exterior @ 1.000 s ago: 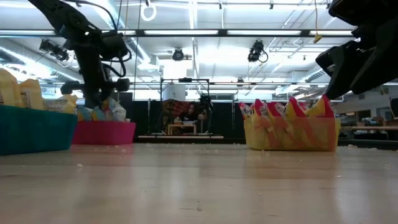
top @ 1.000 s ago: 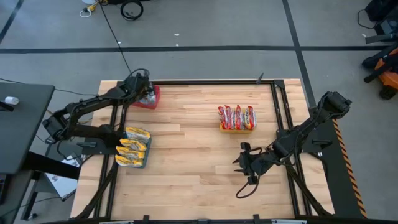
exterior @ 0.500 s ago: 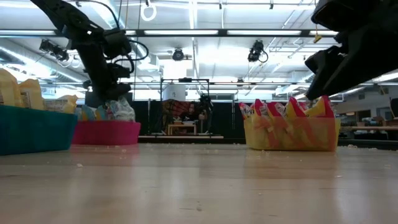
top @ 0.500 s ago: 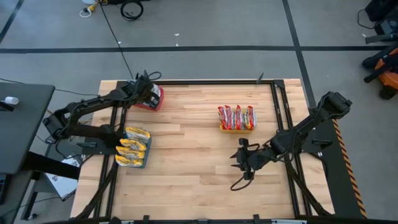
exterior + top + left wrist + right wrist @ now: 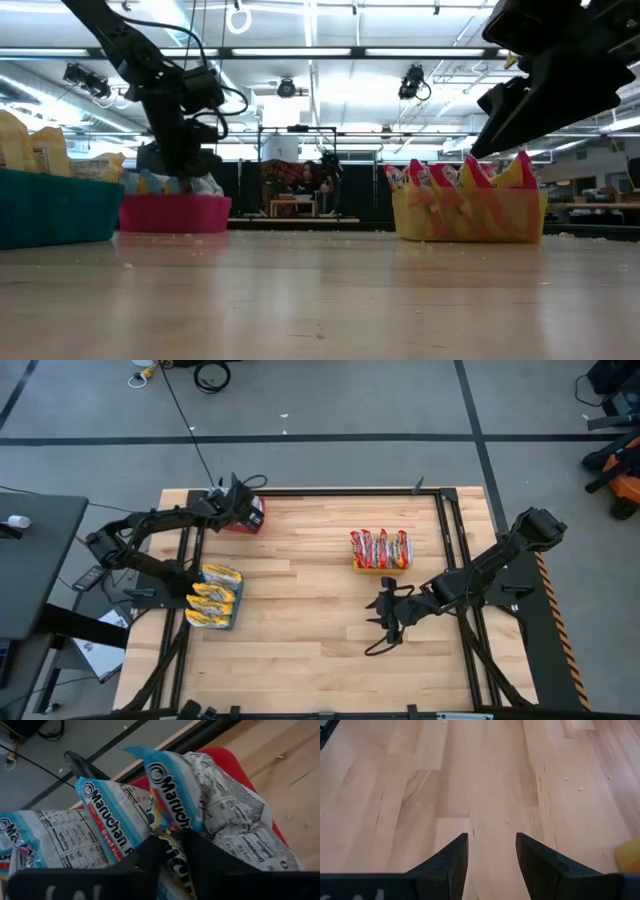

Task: Sort Maruchan noodles
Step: Put the blue noodle pack into the red bin, then adjust the yellow bin

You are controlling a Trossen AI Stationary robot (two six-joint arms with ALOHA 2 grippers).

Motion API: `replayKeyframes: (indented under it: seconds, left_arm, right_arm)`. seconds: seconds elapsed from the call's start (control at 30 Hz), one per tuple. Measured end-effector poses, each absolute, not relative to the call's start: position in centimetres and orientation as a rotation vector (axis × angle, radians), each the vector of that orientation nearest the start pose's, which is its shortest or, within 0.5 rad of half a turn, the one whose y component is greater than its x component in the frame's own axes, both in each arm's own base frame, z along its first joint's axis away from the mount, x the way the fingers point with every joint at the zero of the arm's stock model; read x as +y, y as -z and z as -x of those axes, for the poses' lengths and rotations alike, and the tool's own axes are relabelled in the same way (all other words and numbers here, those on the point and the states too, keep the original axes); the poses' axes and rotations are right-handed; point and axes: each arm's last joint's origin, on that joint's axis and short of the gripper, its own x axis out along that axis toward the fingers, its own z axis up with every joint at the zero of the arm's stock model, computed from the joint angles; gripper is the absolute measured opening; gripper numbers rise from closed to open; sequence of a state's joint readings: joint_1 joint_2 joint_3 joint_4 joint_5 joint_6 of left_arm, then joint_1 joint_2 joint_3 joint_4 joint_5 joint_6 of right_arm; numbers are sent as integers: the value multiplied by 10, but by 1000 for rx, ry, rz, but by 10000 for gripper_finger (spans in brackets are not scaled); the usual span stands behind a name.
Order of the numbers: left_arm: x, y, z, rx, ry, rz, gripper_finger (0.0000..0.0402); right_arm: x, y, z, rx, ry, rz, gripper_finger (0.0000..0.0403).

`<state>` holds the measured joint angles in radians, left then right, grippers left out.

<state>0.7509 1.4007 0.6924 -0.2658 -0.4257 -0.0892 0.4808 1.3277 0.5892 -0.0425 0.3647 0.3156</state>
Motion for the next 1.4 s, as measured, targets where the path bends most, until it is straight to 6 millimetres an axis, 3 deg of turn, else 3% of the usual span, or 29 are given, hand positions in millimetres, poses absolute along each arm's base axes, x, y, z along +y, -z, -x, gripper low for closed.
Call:
replayKeyframes:
  seconds: [0.2,0.4,0.6,0.73,0.9,1.17,1.27,1.4]
  left_arm:
    - [190,-187,-173,1006,-1121,290,159]
    - [190,-214,-168,1066,-1128,294,224]
    - [172,-259,-162,825,-1135,241,238]
    - [155,-287,-162,614,-1069,221,233]
    - [131,-315,-176,384,-825,158,232]
    - [106,-339,-192,167,-494,78,231]
    - [102,-337,-191,201,-422,77,231]
    - [93,-334,-182,268,-341,76,225]
  right_arm:
    - [103,-182,-220,671,-5,45,170]
    - [85,-205,-192,743,66,74,170]
    - [66,-203,-160,946,239,-43,170]
    - [65,-199,-163,904,288,-91,170]
    - [62,-217,-206,676,282,-81,170]
    - [13,-260,-300,793,371,147,169]
    - [-4,-258,-328,817,355,187,169]
    - [-29,-236,-354,884,381,189,169]
